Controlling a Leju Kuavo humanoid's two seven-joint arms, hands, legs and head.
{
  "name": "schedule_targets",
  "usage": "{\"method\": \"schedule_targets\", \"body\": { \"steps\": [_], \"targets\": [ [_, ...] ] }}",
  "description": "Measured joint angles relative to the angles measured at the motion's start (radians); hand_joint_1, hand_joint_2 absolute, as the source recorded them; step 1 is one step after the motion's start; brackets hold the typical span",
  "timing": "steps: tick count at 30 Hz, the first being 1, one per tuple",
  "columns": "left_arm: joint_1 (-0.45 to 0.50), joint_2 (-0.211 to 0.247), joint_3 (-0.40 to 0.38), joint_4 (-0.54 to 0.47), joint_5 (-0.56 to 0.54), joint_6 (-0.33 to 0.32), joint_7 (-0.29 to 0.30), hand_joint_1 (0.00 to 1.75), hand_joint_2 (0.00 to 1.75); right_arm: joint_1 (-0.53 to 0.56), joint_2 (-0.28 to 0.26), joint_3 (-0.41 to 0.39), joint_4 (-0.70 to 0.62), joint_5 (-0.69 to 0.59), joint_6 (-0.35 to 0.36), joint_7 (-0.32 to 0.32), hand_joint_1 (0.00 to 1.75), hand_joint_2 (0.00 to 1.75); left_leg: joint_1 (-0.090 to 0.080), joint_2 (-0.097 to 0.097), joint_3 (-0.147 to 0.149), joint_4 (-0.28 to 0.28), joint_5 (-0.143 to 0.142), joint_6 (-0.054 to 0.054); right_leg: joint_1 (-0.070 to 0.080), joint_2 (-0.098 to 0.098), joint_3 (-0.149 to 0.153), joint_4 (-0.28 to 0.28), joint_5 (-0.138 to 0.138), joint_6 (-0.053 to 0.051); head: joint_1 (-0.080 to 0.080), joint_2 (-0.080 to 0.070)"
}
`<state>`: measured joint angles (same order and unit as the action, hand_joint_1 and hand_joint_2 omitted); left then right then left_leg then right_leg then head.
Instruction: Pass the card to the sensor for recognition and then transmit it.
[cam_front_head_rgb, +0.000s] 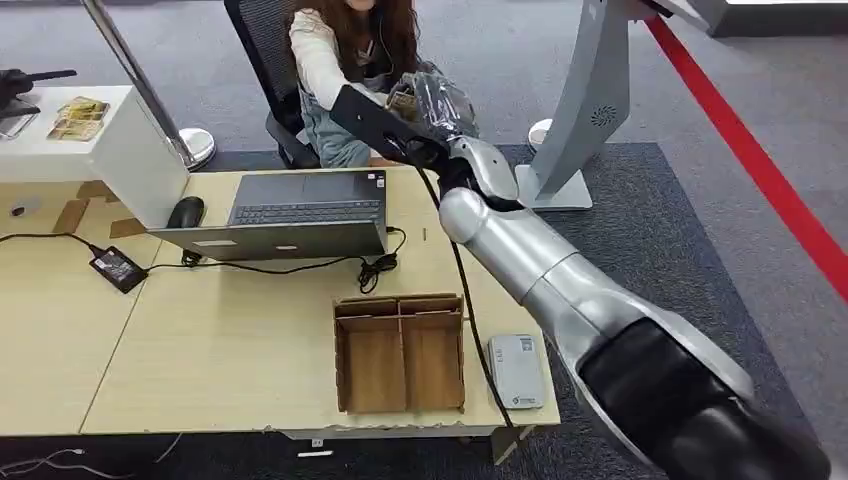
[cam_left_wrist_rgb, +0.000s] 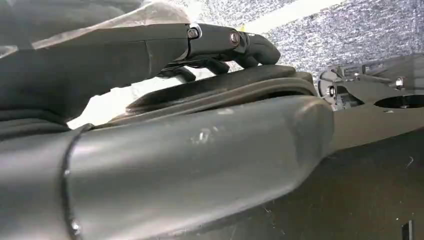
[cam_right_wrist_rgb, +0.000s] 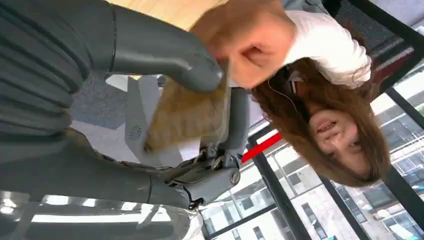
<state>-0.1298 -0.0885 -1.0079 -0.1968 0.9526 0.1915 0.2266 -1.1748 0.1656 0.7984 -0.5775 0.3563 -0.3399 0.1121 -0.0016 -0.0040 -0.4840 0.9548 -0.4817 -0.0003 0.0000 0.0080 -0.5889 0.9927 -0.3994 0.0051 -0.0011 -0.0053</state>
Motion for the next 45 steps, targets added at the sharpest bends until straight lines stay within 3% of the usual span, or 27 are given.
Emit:
{"method": "schedule_targets", "body": {
  "steps": [5, 8, 9, 14, 18, 25, 35, 40, 45],
  "targets": [
    [0.0, -0.002, 0.002, 0.0, 0.02, 0.007, -0.002, 0.0, 0.0, 0.001, 0.009, 0.001, 0.002, -0.003, -0.009, -0.048, 0.0, 0.0, 0.0, 0.001, 0.001, 0.0, -0.001, 0.0, 0.0, 0.001, 0.0, 0.0, 0.0, 0.0, 0.0, 0.0],
    [0.0, -0.004, 0.006, 0.0, 0.038, 0.008, -0.002, 0.0, 0.0, 0.028, -0.01, 0.002, -0.056, 0.01, 0.007, -0.023, 0.0, 0.0, -0.002, 0.001, 0.002, 0.0, -0.001, 0.0, 0.0, 0.001, 0.001, -0.001, 0.0, 0.0, 0.0, 0.0],
    [0.0, -0.004, 0.01, 0.001, 0.043, 0.008, -0.001, 0.0, 0.0, 0.049, -0.028, 0.003, -0.107, 0.019, 0.024, 0.007, 0.0, 1.75, -0.002, 0.001, 0.003, 0.0, -0.001, 0.0, 0.0, 0.0, 0.002, -0.001, 0.0, 0.0, 0.0, 0.0],
    [0.001, -0.005, 0.023, 0.002, 0.068, 0.008, 0.002, 0.0, 0.0, 0.153, -0.153, 0.005, -0.337, 0.059, 0.105, 0.143, 0.0, 1.75, -0.004, 0.001, 0.005, 0.0, -0.001, 0.0, -0.001, 0.001, 0.003, -0.001, 0.0, 0.0, 0.0, 0.0],
    [0.003, -0.006, 0.032, 0.005, 0.083, 0.009, -0.005, 0.0, 0.0, 0.275, -0.271, -0.015, -0.53, 0.09, 0.13, 0.212, 0.0, 1.75, -0.004, 0.001, 0.007, 0.001, -0.002, 0.001, 0.0, 0.0, 0.006, -0.002, -0.001, 0.002, 0.0, 0.0],
    [0.009, -0.009, 0.049, 0.007, 0.098, 0.016, -0.028, 0.0, 0.0, 0.49, -0.424, -0.05, -0.763, 0.145, 0.13, 0.254, 0.0, 1.75, -0.004, 0.002, 0.007, 0.001, -0.004, 0.001, -0.001, 0.003, 0.005, -0.002, -0.001, 0.002, 0.0, 0.0],
    [0.007, -0.013, 0.052, 0.007, 0.107, 0.037, -0.013, 0.0, 0.0, 0.678, -0.501, -0.077, -0.954, 0.157, 0.126, 0.271, 0.0, 1.75, -0.004, 0.002, 0.005, 0.0, -0.004, 0.001, -0.001, 0.003, 0.006, -0.002, -0.001, 0.001, 0.0, 0.0],
    [0.007, 0.019, 0.063, 0.007, 0.124, -0.034, -0.008, 0.0, 0.0, 0.721, -0.502, -0.077, -1.024, 0.162, 0.141, 0.272, 0.0, 1.75, -0.003, 0.002, 0.005, 0.0, -0.004, 0.001, 0.0, 0.003, 0.005, -0.002, -0.001, 0.001, 0.0, 0.0],
    [0.007, 0.032, 0.072, 0.007, 0.13, -0.038, -0.014, 0.0, 0.0, 0.751, -0.494, -0.074, -1.067, 0.172, 0.139, 0.264, 0.0, 1.75, -0.002, 0.002, 0.005, 0.0, -0.003, 0.001, 0.0, 0.003, 0.005, -0.002, -0.001, 0.001, 0.0, 0.0]
  ]
}}
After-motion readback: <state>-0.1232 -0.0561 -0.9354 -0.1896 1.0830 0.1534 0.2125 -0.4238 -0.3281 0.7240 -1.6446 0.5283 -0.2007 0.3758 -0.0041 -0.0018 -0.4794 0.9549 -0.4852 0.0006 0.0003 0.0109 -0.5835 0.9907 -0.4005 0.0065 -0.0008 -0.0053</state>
